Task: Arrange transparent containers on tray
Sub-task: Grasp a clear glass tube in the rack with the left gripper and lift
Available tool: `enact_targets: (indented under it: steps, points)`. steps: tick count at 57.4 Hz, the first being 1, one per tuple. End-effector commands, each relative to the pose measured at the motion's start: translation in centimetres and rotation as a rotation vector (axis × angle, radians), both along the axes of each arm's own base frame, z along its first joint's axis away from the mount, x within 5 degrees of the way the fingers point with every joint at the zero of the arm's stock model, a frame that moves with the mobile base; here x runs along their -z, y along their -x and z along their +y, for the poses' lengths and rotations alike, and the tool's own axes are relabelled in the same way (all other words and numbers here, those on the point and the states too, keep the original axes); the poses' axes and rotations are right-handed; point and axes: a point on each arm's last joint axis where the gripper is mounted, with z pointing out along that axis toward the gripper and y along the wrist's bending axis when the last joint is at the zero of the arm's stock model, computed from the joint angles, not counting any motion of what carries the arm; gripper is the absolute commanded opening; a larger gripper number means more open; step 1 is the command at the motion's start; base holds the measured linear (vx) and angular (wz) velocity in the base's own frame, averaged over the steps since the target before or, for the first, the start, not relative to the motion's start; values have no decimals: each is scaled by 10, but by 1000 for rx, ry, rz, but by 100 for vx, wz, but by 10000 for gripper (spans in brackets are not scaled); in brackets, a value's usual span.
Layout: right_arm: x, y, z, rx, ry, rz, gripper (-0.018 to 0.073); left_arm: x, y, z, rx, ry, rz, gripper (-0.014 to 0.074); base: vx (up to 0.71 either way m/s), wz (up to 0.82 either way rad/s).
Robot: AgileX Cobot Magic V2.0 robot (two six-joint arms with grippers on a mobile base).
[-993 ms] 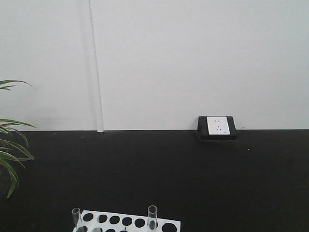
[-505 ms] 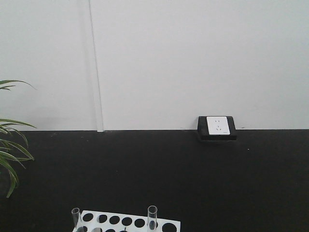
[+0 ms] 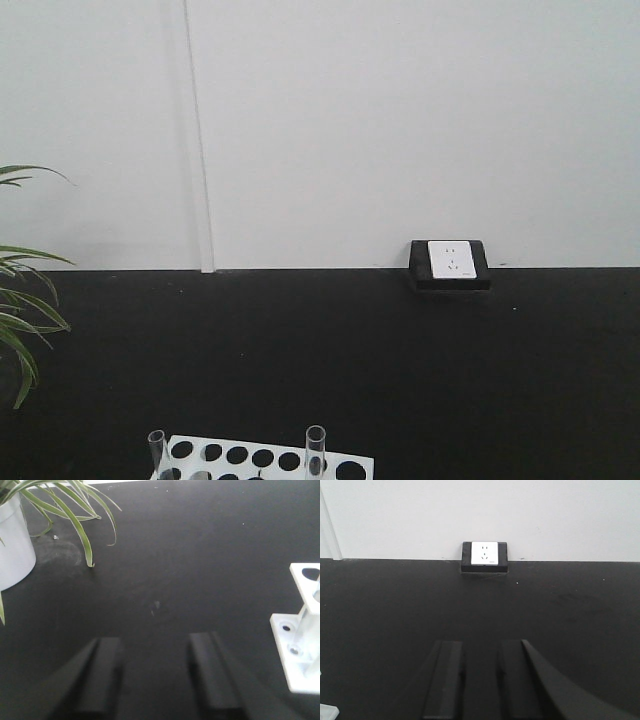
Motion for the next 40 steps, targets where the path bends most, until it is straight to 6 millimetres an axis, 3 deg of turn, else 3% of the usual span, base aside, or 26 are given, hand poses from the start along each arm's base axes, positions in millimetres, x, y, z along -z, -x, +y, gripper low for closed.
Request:
enact_targets:
  steps: [1,26,40]
  points:
    - [-17,-2,-1,1,13,-102,353,-19,-9,-2,5,7,-155,556,0,0]
    - [-17,-2,-1,1,13,-101,365,5,-45,-58,279,-3,-196,559,0,0]
    - [-14,-2,-1,3,14,-73,365,22,-63,-84,371,77,-264,559,0,0]
